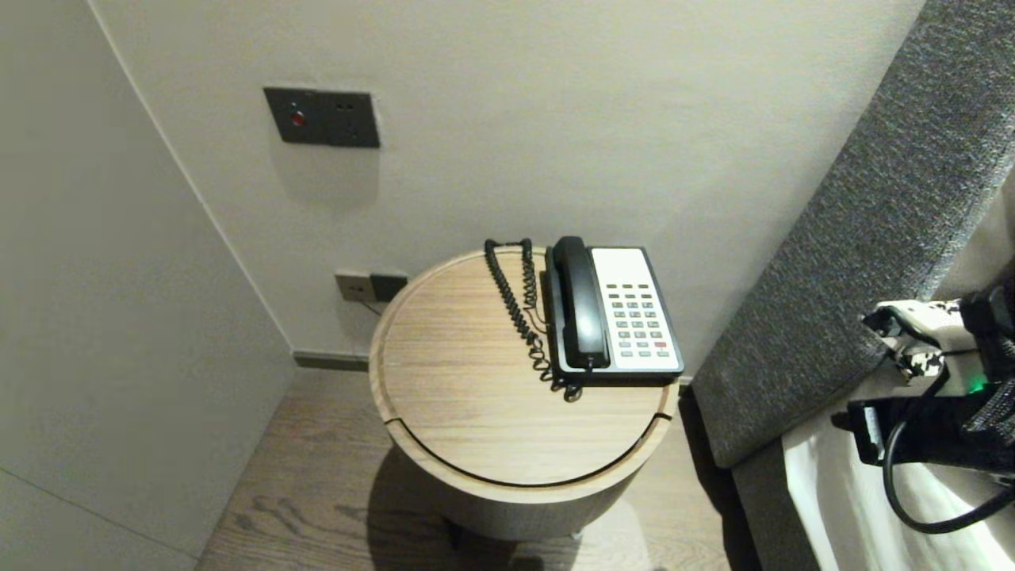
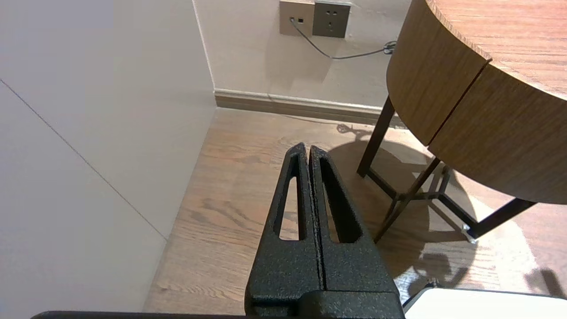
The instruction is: Open the nightstand drawer
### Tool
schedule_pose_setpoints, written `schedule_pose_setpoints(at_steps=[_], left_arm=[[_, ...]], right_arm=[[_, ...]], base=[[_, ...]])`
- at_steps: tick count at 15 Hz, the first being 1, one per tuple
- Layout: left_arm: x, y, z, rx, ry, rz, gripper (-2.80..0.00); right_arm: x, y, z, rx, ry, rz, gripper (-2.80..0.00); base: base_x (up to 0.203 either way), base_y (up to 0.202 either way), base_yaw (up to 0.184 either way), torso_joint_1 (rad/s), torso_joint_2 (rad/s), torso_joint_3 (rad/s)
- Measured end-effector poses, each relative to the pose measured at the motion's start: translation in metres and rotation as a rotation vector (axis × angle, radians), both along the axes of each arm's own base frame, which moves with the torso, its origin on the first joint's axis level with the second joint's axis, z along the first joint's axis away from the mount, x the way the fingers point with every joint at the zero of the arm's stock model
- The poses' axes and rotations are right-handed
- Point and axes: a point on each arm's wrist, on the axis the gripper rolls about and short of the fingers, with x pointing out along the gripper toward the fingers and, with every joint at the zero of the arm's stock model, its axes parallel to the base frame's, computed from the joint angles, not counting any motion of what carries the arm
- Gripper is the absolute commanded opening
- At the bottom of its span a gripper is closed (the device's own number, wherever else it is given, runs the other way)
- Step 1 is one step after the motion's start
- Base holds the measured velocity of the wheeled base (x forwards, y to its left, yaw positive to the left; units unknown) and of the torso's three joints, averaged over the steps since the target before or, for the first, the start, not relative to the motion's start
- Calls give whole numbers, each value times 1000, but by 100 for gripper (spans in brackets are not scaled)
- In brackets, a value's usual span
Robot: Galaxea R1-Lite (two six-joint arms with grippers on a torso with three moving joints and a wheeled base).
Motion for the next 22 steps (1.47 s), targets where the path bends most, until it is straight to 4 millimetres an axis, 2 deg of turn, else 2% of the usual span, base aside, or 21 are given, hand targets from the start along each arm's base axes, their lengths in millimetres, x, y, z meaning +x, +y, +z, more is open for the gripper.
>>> schedule_pose_setpoints(at_steps=[5, 7, 9, 12, 14, 16, 18, 22], left_arm=[[0, 0, 0, 0, 0, 0, -280], [0, 0, 0, 0, 0, 0, -280], [0, 0, 0, 0, 0, 0, -280], [0, 0, 0, 0, 0, 0, -280], [0, 0, 0, 0, 0, 0, -280], [0, 0, 0, 0, 0, 0, -280], [0, 0, 0, 0, 0, 0, -280], [0, 0, 0, 0, 0, 1, -280]], right_arm=[[-13, -11, 62, -8, -223, -58, -280], [-29, -11, 90, -8, -292, -64, -280], [-49, -11, 109, -6, -357, -67, -280], [-84, -9, 123, -6, -459, -75, -280], [-111, -8, 118, -6, -492, -78, -280], [-139, -7, 101, -8, -506, -83, -280], [-166, -6, 73, -10, -502, -89, -280], [-207, -4, -2, -20, -485, -108, -280]], base=[[0, 0, 0, 0, 0, 0], [0, 0, 0, 0, 0, 0], [0, 0, 0, 0, 0, 0], [0, 0, 0, 0, 0, 0], [0, 0, 0, 0, 0, 0], [0, 0, 0, 0, 0, 0], [0, 0, 0, 0, 0, 0], [0, 0, 0, 0, 0, 0]])
